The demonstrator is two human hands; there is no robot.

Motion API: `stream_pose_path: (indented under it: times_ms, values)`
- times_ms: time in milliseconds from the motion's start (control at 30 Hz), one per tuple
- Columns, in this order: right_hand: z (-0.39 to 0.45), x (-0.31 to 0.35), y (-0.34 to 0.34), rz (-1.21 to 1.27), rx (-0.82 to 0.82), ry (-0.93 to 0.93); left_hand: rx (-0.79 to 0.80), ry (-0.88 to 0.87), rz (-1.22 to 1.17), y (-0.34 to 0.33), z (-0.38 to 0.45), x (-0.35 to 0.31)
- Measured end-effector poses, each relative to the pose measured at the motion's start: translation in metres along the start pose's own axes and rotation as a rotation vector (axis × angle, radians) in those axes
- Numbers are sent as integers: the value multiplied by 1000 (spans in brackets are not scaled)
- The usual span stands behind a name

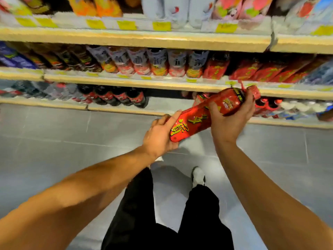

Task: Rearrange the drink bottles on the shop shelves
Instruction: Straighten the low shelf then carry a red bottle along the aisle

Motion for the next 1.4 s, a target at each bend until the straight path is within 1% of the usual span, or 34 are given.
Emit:
stream_pose_path:
  times_ms: [100, 167, 300, 367, 600, 733, 800, 900, 1000, 1100, 1233, 1333, 1400]
  values:
    - [5, -35, -21, 10, -132, -38, 30, -83, 27, -29, 37, 32]
    - [9, -63, -36, 15, -191, -46, 48, -137, 28, -56, 59, 52]
    - [22, -129, -67, 68, -260, -5, 24, -217, 25, -118, 105, 93]
    - [30, -164, -85, 89, -272, 19, 1, -260, 37, -151, 129, 116]
    - [67, -269, -150, 149, -369, 187, -131, -367, -5, -249, 231, 189]
    - [81, -318, -178, 190, -409, 248, -225, -513, -21, -287, 282, 216]
    - [83, -336, -187, 222, -439, 266, -261, -542, -4, -301, 303, 227]
    - [80, -356, -201, 243, -467, 346, -298, -551, 31, -317, 323, 240]
    - [79, -372, -214, 234, -470, 409, -324, -594, 9, -328, 335, 250]
    - [81, -387, -227, 215, -483, 427, -347, -602, -3, -342, 344, 263]
    - [83, -409, -241, 248, -485, 370, -348, -577, -11, -359, 351, 282]
    - [82, -414, -251, 202, -490, 423, -311, -565, -52, -361, 355, 291]
    - [81, -413, -262, 159, -454, 471, -292, -512, -106, -361, 356, 297]
Point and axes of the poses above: each hand's wrist, its own z-axis towards the middle knuckle, its own y-axis out of the back of the hand, x = y × z, the point moved 6 cm from there along z, towards the middle knuckle, and after that the axes turned 3 degrees about -x, right-handed, at the moved point
